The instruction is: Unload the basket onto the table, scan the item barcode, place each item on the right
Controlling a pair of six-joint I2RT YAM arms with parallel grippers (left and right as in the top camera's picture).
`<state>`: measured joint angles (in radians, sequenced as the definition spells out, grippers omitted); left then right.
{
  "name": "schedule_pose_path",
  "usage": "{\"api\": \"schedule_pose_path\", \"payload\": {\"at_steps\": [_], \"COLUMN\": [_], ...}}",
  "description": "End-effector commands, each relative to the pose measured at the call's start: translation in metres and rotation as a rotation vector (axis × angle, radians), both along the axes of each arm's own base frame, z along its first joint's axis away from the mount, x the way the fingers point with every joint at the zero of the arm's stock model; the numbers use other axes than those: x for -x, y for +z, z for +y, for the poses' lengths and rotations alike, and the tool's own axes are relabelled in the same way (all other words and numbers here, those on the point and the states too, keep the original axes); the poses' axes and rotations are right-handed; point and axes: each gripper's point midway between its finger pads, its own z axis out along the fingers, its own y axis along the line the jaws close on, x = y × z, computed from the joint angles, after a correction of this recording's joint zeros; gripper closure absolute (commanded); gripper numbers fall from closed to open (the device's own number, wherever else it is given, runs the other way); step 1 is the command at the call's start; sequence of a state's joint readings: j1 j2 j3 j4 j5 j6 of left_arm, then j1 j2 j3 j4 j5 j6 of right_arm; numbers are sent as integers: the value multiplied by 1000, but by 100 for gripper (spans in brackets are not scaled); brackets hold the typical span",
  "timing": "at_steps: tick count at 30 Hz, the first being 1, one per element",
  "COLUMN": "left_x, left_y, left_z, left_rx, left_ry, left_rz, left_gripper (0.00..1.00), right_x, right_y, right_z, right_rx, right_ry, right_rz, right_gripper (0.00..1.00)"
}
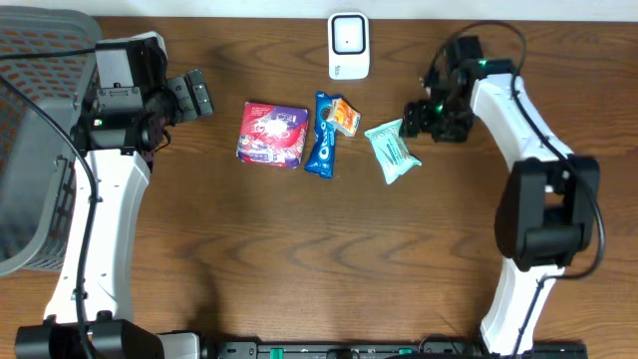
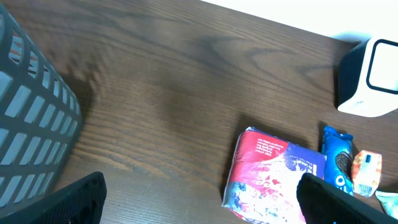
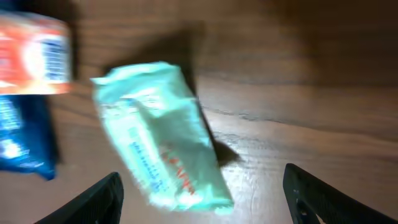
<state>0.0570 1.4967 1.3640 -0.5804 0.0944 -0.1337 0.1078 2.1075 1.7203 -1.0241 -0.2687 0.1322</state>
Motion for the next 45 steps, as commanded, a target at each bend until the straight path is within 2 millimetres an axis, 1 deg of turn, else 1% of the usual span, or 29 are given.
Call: {"api": "schedule_pose_path", "payload": {"at_steps": [1,3,6,8,11,13,18,22,25,26,28,30,32,34,35,37,38,39,40,43,45], "left_x": [0,0,0,0,0,0,0,0,0,0,0,0,0,0,0,0,0,0,0,0,0], "left_y": [-5,-5,-5,-5,-5,-5,-5,-5,-4,-4,-5,-4,-5,-5,-4,-5,-4,-4,-5,-5,-5], "left_z": [2,2,2,2,2,2,2,2,2,2,2,2,2,2,2,2,2,2,2,2,2], "left_rx": [-8,-8,-8,-8,-8,-8,-8,-8,-8,-8,-8,-8,-8,-8,-8,-8,-8,-8,-8,-8,-8], "left_ry": [6,6,6,6,6,6,6,6,6,6,6,6,6,6,6,6,6,6,6,6,6], "left_rz": [13,13,13,13,13,13,13,13,13,13,13,13,13,13,13,13,13,13,13,13,13], "left_gripper": [2,2,2,2,2,2,2,2,2,2,2,2,2,2,2,2,2,2,2,2,2], "right_x": [-6,-4,-1,1,5,7,14,27,36,37,39,39,39,38,38,37,36,36,35,34,32], "right_y": [36,34,25,17,5,-1,-18,-39,-50,-53,-57,-59,-60,-60,-60,-59,-59,-59,-59,-58,-57], "right_z": [14,22,33,35,32,35,46,52,52,50,47,47,47,48,48,48,48,48,48,49,49], "right_rx": [5,5,13,55,163,206,216,220,229,239,249,250,249,244,240,233,229,227,225,223,221], "right_ry": [72,91,118,128,97,98,126,150,159,159,158,156,152,124,104,66,48,36,29,25,25], "right_rz": [-103,-100,-104,-105,-99,-107,-114,-97,-81,-79,-78,-82,-81,-79,-79,-77,-76,-75,-76,-80,-85], "right_gripper": [22,22,24,27,28,30,32,32,33,36,45,56,64,78,81,84,87,92,94,98,99]}}
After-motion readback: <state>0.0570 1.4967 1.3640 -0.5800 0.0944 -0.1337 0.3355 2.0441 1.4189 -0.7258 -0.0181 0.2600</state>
